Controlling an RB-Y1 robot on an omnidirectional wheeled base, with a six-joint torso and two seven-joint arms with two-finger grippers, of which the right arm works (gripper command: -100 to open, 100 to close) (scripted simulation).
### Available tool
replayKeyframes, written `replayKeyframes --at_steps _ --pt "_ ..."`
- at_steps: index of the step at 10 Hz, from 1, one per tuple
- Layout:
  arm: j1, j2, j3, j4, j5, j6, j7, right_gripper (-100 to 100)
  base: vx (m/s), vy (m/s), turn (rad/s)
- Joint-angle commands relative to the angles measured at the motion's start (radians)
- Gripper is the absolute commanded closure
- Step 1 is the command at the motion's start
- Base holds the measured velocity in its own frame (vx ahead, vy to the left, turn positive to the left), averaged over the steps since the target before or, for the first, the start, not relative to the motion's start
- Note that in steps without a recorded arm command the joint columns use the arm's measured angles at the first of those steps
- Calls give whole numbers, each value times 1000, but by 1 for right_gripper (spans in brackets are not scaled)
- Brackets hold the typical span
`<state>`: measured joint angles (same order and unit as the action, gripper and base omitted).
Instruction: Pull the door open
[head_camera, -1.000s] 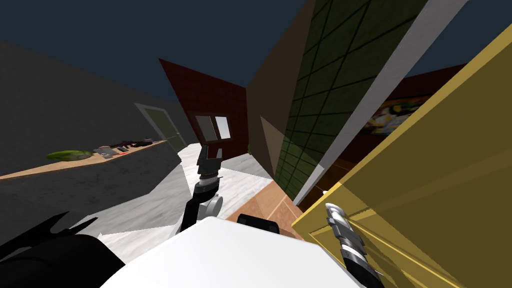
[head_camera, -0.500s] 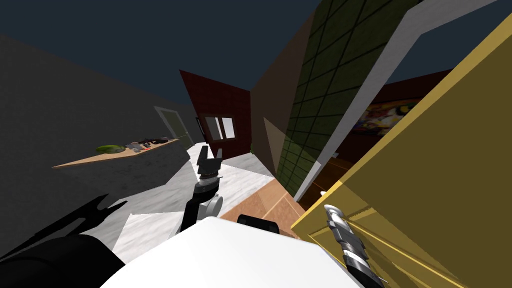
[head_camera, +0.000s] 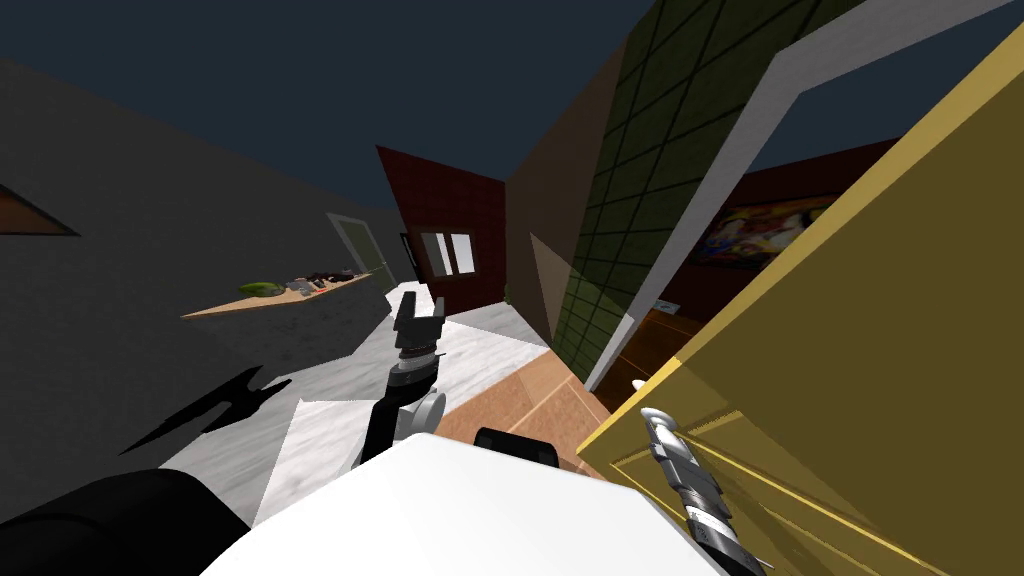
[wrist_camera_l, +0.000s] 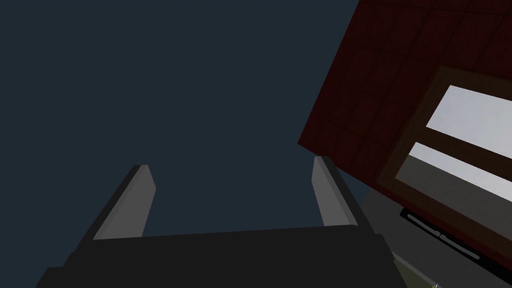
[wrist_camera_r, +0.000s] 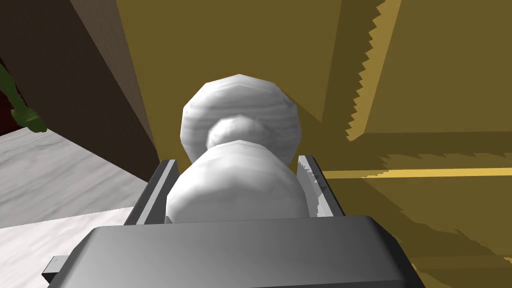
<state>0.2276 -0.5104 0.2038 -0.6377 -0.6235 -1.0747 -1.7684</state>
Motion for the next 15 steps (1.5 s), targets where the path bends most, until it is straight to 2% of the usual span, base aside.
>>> replayKeyframes --at_steps 1,2,3,4,5,10,12,13,14,15 --pt "12 -12 23 -5 16 -24 -19 100 -235 -8 49" --pt "18 -17 35 -9 24 -34 -27 100 -265 9 47" --pt "14 -12 28 -10 19 -23 -19 100 -120 10 11" --pt "27 -17 51 -18 35 -41 -28 100 -178 -8 45" --pt "29 -19 56 -19 39 -46 -30 100 -217 -36 43" --pt "60 -43 119 -38 87 -108 -59 100 -201 -42 38" --pt "68 -50 137 -43 101 -126 -67 100 -187 -14 25" --pt "61 -47 133 -33 98 -121 -67 100 -81 -3 5" --pt "71 -47 149 -17 112 -154 -74 100 -39 -23 -8" --pt "77 -48 156 -10 120 -173 -77 100 -49 -39 -12"
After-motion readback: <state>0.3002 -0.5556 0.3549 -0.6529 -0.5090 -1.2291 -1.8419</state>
